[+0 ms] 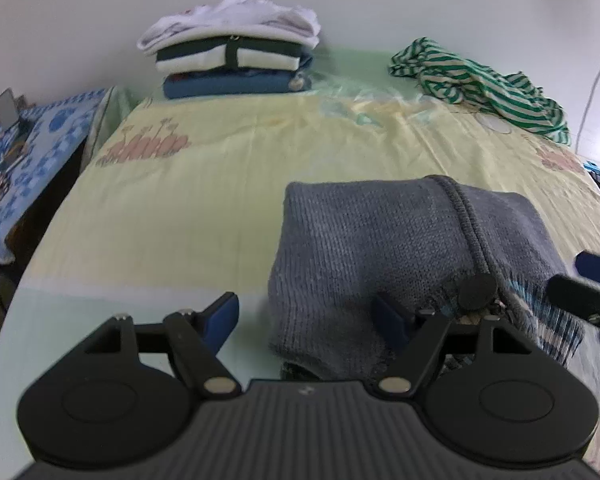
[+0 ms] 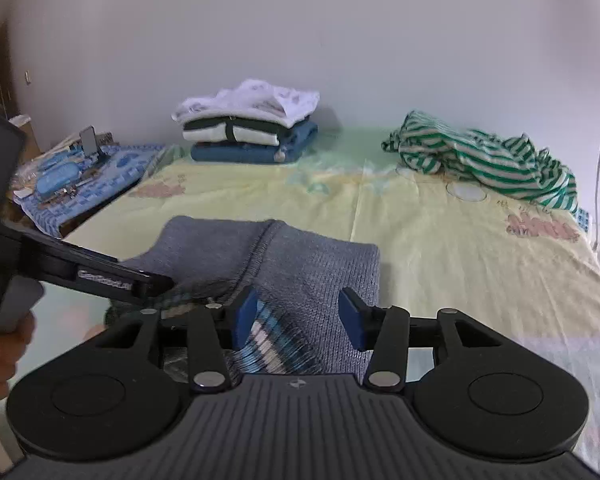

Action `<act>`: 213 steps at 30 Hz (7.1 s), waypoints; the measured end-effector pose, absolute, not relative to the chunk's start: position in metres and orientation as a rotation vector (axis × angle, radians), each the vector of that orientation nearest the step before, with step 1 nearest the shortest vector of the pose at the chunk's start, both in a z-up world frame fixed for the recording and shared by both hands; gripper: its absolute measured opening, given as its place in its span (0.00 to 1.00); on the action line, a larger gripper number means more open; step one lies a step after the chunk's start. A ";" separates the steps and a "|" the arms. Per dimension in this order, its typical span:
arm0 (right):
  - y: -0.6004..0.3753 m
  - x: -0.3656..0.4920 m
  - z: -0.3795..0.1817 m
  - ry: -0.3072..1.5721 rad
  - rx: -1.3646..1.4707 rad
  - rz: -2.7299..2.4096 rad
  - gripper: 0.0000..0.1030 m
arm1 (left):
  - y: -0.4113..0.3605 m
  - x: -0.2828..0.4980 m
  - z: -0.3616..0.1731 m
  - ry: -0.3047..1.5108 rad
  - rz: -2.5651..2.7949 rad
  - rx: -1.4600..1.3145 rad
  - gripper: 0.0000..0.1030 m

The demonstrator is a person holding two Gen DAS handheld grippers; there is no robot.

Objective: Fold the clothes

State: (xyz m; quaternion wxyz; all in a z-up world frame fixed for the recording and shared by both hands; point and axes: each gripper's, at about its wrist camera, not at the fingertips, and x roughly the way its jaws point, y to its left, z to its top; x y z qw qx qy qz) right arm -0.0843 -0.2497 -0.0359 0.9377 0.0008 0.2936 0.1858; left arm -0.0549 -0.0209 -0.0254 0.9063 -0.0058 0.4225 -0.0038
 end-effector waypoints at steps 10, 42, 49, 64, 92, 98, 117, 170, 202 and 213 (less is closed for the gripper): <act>-0.248 -0.086 -0.060 0.670 -0.010 0.457 0.38 | -0.030 -0.055 -0.029 0.898 0.073 -0.001 0.80; -0.259 -0.098 -0.036 0.593 0.102 0.326 0.52 | 0.038 -0.043 -0.013 0.839 -0.293 -0.136 0.98; -0.263 -0.083 -0.030 0.688 0.095 0.162 0.43 | 0.025 -0.030 -0.021 0.949 -0.376 -0.179 0.75; -0.261 -0.075 -0.054 0.809 0.188 0.146 0.30 | 0.031 -0.042 -0.032 0.946 -0.471 -0.234 0.21; -0.303 -0.018 -0.064 0.961 0.325 0.410 0.56 | 0.036 -0.024 -0.041 1.061 -0.318 -0.395 0.74; -0.303 -0.015 -0.073 0.992 0.408 0.441 0.56 | 0.037 -0.023 -0.043 1.055 -0.364 -0.434 0.79; -0.291 -0.014 -0.073 1.057 0.394 0.499 0.45 | 0.028 -0.029 -0.043 1.066 -0.438 -0.406 0.85; -0.253 -0.013 -0.061 1.013 0.162 0.361 0.48 | 0.004 -0.033 -0.041 1.018 -0.296 -0.345 0.66; -0.271 -0.021 -0.057 0.977 0.298 0.403 0.33 | 0.014 -0.035 -0.033 0.978 -0.355 -0.374 0.42; -0.282 -0.002 -0.071 1.039 0.366 0.467 0.51 | 0.029 -0.009 -0.048 1.046 -0.481 -0.449 0.83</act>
